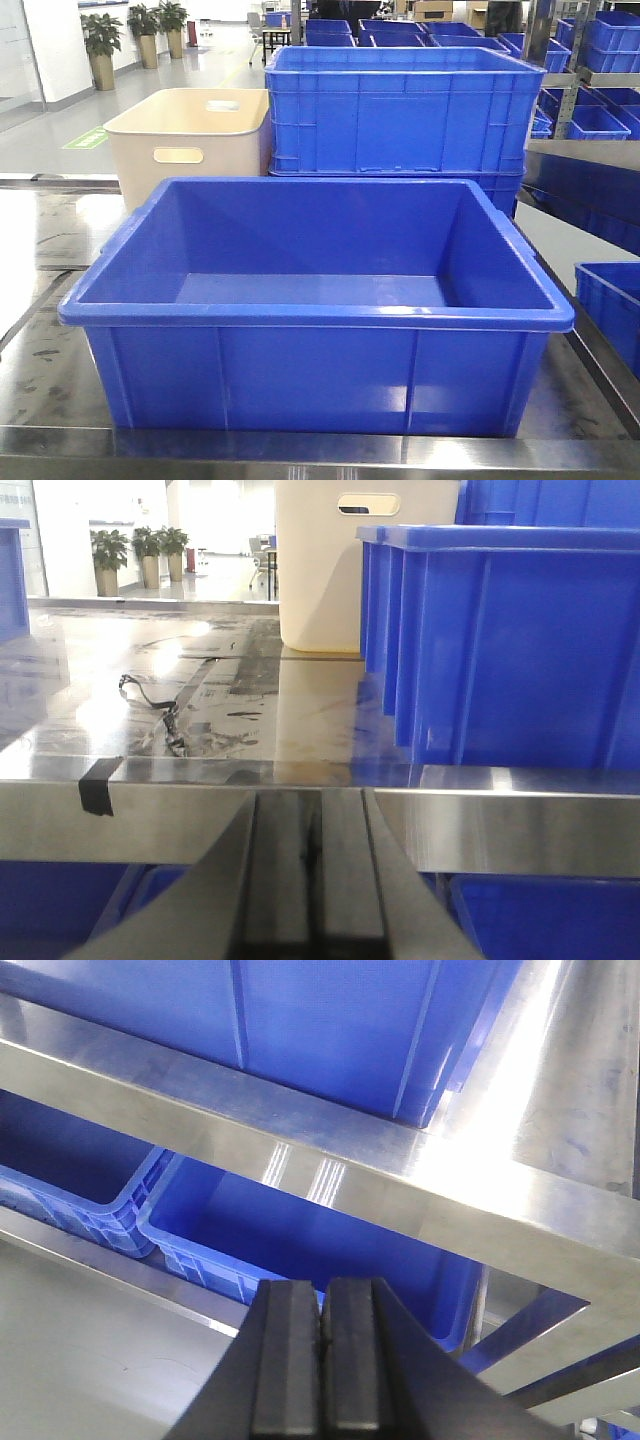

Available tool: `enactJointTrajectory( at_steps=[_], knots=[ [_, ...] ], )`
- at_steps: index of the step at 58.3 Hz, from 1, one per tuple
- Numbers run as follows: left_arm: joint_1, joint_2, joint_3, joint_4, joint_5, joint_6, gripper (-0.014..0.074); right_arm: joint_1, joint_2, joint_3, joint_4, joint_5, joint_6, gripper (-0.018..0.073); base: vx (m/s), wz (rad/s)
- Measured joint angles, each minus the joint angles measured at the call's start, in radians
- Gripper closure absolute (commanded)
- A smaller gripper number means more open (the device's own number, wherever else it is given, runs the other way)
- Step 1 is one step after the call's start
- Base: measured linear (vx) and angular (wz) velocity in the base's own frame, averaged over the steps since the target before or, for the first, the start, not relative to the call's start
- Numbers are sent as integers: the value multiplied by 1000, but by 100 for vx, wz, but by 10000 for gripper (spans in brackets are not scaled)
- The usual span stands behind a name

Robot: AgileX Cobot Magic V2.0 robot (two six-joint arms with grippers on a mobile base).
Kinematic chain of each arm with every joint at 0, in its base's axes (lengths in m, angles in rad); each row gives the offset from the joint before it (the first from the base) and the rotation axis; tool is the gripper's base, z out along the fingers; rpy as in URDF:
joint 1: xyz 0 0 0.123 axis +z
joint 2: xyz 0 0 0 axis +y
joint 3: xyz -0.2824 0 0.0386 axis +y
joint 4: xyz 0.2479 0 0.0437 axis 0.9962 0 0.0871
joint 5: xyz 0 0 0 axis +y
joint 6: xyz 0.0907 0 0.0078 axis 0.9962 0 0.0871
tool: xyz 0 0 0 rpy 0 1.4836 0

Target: Pick red and yellow blocks into blue bin

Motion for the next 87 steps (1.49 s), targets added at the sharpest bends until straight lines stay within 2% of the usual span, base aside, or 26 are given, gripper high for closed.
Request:
enactJointTrajectory(
  at_steps=[72, 80, 87],
  knots=[
    [0, 0, 0, 0, -13, 1, 596, 0, -4, 3, 0, -1, 0, 569, 0, 0],
    [0, 0, 0, 0, -13, 1, 596, -51, -63, 49, 3, -36, 0, 569, 0, 0],
    [0, 0, 0, 0, -13, 1, 596, -163, -183, 148, 28, -131, 0, 569, 0, 0]
  ],
)
